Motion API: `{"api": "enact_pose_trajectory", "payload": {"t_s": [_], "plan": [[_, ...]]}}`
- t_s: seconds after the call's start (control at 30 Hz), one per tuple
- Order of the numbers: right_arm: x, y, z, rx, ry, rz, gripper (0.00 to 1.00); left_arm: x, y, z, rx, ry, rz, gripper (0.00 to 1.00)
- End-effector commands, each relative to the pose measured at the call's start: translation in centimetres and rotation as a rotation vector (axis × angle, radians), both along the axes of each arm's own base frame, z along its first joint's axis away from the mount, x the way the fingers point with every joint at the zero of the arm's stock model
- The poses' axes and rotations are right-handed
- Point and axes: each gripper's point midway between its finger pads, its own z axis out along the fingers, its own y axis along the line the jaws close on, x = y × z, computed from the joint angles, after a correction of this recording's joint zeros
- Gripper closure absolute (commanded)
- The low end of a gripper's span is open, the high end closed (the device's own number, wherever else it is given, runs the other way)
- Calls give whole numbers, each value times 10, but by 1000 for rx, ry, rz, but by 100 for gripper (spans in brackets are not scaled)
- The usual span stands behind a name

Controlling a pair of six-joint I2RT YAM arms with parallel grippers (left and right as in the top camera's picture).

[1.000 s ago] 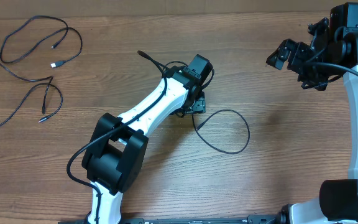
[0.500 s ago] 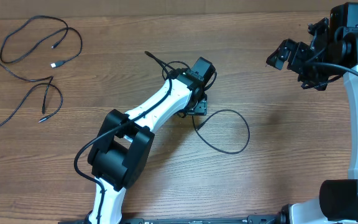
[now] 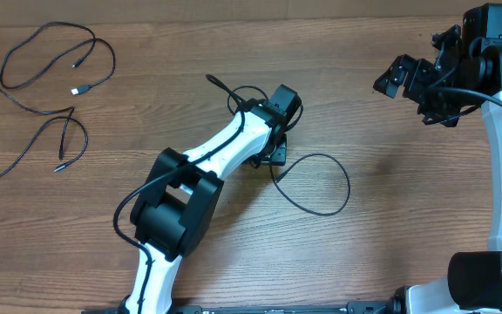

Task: Untangle cables
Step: 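Lower the left gripper onto the figure-eight cable and grasp it, then pull the grasped cable with the left gripper toward the left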

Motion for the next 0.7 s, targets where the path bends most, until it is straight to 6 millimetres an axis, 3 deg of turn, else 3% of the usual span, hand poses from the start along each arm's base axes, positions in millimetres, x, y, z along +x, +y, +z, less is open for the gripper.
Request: {"api": "enact_pose_trajectory", "payload": {"t_s": [0.0, 0.1, 0.4, 0.53, 0.67], "plan": [[-1, 0, 3, -8, -13, 2, 0, -5, 5, -14, 43, 18, -14, 37], [-1, 0, 3, -8, -13, 2, 0, -5, 6, -14, 49, 15, -14, 46], [-1, 0, 3, -8, -13, 2, 0, -6, 7, -16, 54, 22, -17, 96], [-1, 0, 3, -8, -13, 2, 0, -11, 12, -9, 73, 48, -16, 96], [-1, 0, 3, -8, -13, 2, 0, -8, 16, 23, 78, 58, -5, 96]]}}
